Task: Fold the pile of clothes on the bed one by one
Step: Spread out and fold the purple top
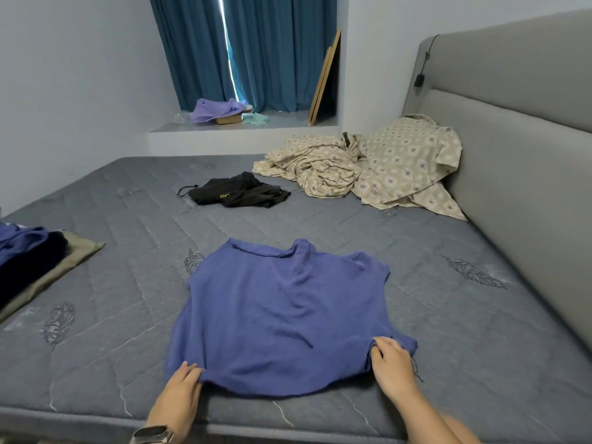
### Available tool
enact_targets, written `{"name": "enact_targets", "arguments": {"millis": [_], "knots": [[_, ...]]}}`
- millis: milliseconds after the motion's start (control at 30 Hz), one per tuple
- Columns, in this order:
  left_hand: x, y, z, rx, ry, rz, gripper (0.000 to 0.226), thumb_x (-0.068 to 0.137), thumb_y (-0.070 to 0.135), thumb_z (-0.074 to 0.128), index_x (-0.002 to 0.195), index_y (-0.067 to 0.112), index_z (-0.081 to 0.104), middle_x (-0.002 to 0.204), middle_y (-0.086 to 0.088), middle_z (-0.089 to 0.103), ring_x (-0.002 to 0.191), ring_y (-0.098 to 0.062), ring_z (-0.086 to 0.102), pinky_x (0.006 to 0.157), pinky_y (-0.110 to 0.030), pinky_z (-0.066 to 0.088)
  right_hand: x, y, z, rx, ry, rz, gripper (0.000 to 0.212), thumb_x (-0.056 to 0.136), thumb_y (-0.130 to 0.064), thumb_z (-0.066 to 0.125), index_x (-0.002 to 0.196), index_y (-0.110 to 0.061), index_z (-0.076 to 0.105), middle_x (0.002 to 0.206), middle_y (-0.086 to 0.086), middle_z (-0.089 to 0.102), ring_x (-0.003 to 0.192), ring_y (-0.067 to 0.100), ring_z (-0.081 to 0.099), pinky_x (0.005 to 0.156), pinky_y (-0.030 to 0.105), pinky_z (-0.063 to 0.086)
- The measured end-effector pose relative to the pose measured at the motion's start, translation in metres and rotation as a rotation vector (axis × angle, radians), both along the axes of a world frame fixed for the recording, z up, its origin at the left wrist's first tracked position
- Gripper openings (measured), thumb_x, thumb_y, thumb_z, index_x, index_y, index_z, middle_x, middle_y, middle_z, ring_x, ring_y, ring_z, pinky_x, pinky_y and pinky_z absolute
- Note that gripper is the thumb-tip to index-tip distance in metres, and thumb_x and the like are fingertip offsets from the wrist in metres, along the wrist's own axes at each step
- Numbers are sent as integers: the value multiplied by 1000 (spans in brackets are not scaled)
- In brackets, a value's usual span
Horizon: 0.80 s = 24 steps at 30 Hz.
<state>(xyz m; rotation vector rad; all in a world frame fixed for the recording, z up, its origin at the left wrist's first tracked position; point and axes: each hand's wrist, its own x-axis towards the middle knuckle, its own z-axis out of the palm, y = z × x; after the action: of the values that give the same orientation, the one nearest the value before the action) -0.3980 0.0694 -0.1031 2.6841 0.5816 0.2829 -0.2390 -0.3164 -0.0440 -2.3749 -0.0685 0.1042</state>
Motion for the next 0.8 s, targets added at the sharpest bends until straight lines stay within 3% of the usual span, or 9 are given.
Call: {"name": "enact_targets", "arguments": {"millis": [100, 200, 333, 433, 500, 533, 600, 700, 800], "knots": [[-9, -7, 11, -33, -2, 7, 36, 90, 1, 59, 124, 10, 63, 129, -13, 59, 132, -33, 44, 107, -39, 36, -10, -1, 7, 160, -86, -99, 45, 88, -26, 33, 79, -3, 70, 89, 15, 69, 90, 36, 61, 86, 45, 43], [-18, -10, 24, -63, 15, -11, 41, 95, 6, 52, 131, 26, 55, 135, -6, 55, 138, -25, 38, 109, -34, 34, -18, -6, 17, 242, 16, -178, 32, 97, -14, 42, 111, -3, 68, 132, 18, 57, 129, 36, 45, 105, 40, 33], [-28, -5, 34, -72, 12, 22, 41, 94, 5, 54, 128, 28, 56, 137, -12, 53, 135, -25, 43, 106, -35, 36, -28, -14, 19, 458, 145, -231, 23, 99, -20, 44, 91, -24, 65, 112, 17, 64, 101, 35, 60, 88, 47, 51], [-32, 6, 27, 63, -118, 30, 28, 90, 1, 61, 115, 12, 66, 121, -21, 62, 110, -29, 61, 102, -34, 40, -43, -24, 23, 491, 142, -215, 21, 98, -10, 49, 83, -13, 63, 95, 18, 66, 94, 23, 59, 79, 35, 46], [-35, 9, 22, 115, -123, 45, 28, 72, -13, 73, 99, -6, 70, 97, -28, 68, 88, -39, 68, 87, -49, 50, -52, -31, 21, 481, 146, -216, 20, 96, -9, 52, 79, -9, 62, 88, 16, 65, 92, 18, 55, 74, 29, 39], [-37, 6, 26, 89, -90, 38, 37, 57, -21, 79, 91, -11, 71, 87, -30, 69, 77, -44, 69, 74, -56, 52, -55, -34, 17, 453, 141, -196, 21, 96, -12, 54, 76, -14, 63, 86, 16, 65, 93, 18, 56, 74, 29, 39], [-40, -4, 44, 84, -18, 17, 47, 45, -21, 84, 83, 5, 74, 72, -25, 69, 63, -40, 70, 55, -46, 55, -59, -39, 9, 354, 182, -169, 36, 93, -18, 59, 60, -32, 64, 83, 15, 68, 91, 13, 58, 75, 31, 43], [-50, -19, 64, 63, -12, 14, 40, 65, 6, 83, 75, 21, 47, 53, -13, 60, 48, -30, 61, 42, -27, 39, -59, -48, -2, 214, 242, -30, 40, 93, -27, 59, 58, -41, 69, 87, 10, 72, 93, 5, 54, 73, 21, 39], [-57, -24, 70, 78, 13, 30, 32, 71, 44, 53, 55, 18, 45, 43, -8, 53, 40, -26, 55, 34, -22, 28, -57, -56, 1, -6, 423, 183, 47, 79, -73, 40, 62, -41, 70, 62, -9, 65, 77, 6, 60, 70, 20, 43]]}}
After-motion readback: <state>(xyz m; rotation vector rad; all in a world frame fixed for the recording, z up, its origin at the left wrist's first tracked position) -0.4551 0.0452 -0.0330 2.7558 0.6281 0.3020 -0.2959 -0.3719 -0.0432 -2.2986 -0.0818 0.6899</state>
